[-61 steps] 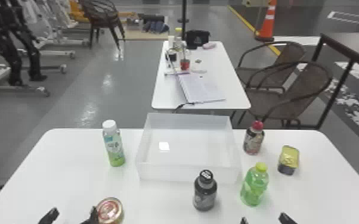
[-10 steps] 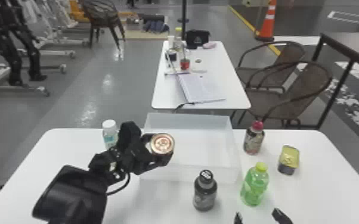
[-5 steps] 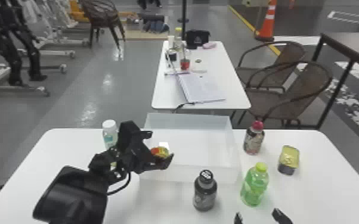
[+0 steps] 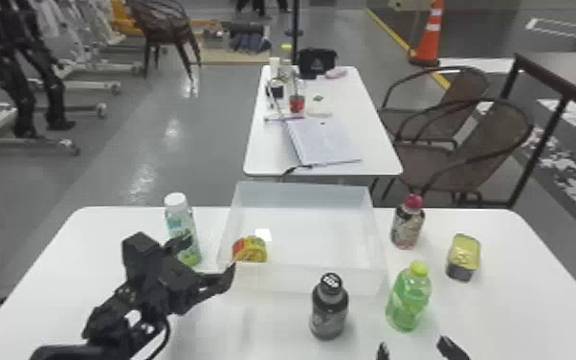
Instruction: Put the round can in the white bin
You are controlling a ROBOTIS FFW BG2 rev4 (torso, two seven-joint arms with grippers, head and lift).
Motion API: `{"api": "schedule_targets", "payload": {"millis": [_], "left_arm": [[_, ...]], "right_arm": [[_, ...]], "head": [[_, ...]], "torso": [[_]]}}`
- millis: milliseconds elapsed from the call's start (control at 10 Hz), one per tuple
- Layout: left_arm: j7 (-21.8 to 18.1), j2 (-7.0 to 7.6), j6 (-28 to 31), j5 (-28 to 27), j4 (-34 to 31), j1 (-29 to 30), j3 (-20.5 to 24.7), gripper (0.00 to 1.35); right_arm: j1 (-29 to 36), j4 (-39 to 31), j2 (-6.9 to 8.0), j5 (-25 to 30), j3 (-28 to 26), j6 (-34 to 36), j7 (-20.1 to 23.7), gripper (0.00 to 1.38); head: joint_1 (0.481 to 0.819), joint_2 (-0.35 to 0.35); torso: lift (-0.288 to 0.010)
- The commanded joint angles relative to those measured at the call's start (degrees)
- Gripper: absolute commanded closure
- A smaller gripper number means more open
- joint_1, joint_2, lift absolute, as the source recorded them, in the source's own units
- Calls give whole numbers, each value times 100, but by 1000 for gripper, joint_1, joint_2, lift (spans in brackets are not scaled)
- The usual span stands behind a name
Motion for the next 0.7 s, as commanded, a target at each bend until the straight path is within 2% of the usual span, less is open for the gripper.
{"api": "schedule_targets", "payload": {"millis": [0, 300, 500, 600], "left_arm": [[64, -116, -21, 90, -506, 599, 532, 167], [644, -116, -443, 406, -884, 1513, 892, 167], [785, -116, -680, 529, -980, 1900, 1209, 167], [996, -116, -741, 600, -1059, 2119, 1332, 167]], "right_arm": [[28, -18, -26, 1, -2, 0, -1, 154], [90, -62, -79, -25, -11, 0, -1, 154], [116, -62, -87, -34, -11, 0, -1, 154], [134, -79, -87, -34, -11, 0, -1, 156]], "head": [[549, 0], [549, 0], [549, 0], [549, 0]], "torso": [[-100], [-100], [-100], [-100]]}}
